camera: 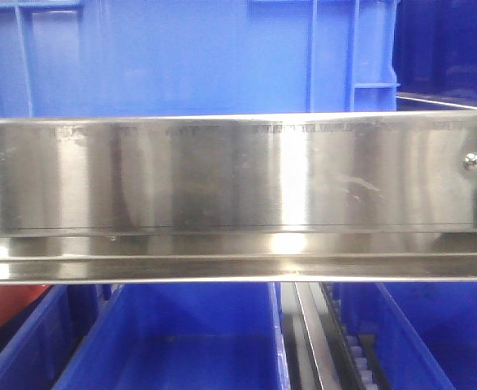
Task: Place cylindrical capacitor in blue bin on shelf
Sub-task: 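Move right gripper over a blue bin and release maroon capacitor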
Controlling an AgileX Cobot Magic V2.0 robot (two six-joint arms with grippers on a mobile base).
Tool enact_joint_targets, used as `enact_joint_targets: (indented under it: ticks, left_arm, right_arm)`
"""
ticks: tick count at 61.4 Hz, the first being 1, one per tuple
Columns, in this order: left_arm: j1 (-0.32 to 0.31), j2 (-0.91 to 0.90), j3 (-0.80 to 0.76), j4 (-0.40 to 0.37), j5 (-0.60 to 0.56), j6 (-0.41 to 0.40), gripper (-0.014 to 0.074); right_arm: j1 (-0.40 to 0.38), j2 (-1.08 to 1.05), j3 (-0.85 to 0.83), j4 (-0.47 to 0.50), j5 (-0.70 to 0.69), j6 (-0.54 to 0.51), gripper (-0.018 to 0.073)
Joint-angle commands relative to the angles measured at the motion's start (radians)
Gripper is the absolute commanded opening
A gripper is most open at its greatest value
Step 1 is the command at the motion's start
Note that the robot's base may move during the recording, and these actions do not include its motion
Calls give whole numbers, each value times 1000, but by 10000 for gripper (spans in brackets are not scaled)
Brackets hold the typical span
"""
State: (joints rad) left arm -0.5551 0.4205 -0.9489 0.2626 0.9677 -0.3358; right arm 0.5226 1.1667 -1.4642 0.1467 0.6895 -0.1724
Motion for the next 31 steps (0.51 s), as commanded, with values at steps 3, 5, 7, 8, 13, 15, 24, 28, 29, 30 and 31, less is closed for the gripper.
enact_joint_targets:
  ticks: [3, 5, 7, 8, 13, 15, 24, 28, 29, 30, 31]
  left_arm:
    - [3, -20, 7, 4, -13, -9, -111]
    - [3, -20, 7, 4, -13, -9, -111]
    - [3, -20, 7, 4, -13, -9, -111]
    - [3, -20, 7, 4, -13, -9, -111]
    - [3, -20, 7, 4, -13, -9, -111]
    - [3, -20, 7, 4, -13, -9, -111]
    - [3, -20, 7, -6, -5, -9, -111]
    - [3, -20, 7, -17, 3, -9, -111]
    - [3, -20, 7, -19, 3, -9, -111]
    - [3, -20, 7, -21, 7, -9, -111]
    - [3, -20, 7, -22, 7, -9, -111]
  right_arm:
    - [61, 153, -143, -1, 43, -13, -90]
    - [73, 200, -183, -1, 61, -13, -90]
    - [83, 245, -222, -1, 80, -13, -90]
    - [87, 263, -237, -1, 88, -13, -90]
    - [90, 364, -318, 6, 132, -13, -90]
    - [90, 403, -345, 11, 147, -13, -90]
    - [90, 539, -411, 13, 178, -13, -90]
    - [89, 578, -413, 13, 176, -13, -76]
    - [89, 584, -413, 13, 174, -13, -67]
    - [89, 591, -413, 13, 174, -13, -55]
    - [89, 600, -413, 13, 174, -13, -32]
